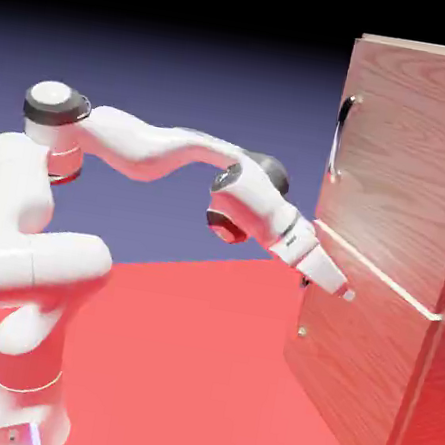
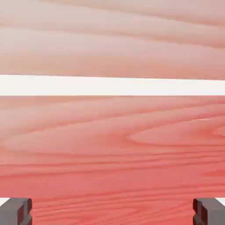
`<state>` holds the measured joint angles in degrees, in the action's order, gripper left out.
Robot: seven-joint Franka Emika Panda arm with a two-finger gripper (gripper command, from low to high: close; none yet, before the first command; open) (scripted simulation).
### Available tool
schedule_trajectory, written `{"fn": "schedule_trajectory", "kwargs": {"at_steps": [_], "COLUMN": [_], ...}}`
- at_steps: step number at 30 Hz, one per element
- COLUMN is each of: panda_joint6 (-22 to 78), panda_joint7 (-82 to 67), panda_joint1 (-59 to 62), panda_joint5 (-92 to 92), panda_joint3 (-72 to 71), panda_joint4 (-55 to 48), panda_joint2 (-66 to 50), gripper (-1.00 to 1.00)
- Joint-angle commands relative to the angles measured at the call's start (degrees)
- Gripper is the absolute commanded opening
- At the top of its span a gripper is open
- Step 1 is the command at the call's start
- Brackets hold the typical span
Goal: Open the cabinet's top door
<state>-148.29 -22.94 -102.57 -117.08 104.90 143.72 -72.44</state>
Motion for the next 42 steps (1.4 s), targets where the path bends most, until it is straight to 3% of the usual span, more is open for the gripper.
{"fn": "schedule_trajectory", "kwargs": {"at_steps": [1,8,14,15,25,35,42], "panda_joint6": [0.5,1.8,2.9,2.9,24.9,41.3,58.8], "panda_joint7": [-1.3,-4.1,-5.1,-5.1,-13.9,2.4,-3.2], "panda_joint1": [-2.0,-11.8,-3.0,-3.0,-13.5,2.0,4.8], "panda_joint5": [-2.3,-17.4,-21.4,-21.4,-17.1,-23.8,-20.7], "panda_joint3": [2.1,15.8,12.0,12.0,26.0,22.7,30.2], "panda_joint4": [-0.3,0.8,-6.7,-6.7,10.2,13.0,19.6], "panda_joint2": [-2.1,-8.9,-6.7,-6.7,-7.1,-27.6,-24.9], "gripper": [0.0,0.0,0.0,-1.0,-1.0,-1.0,-1.0]}}
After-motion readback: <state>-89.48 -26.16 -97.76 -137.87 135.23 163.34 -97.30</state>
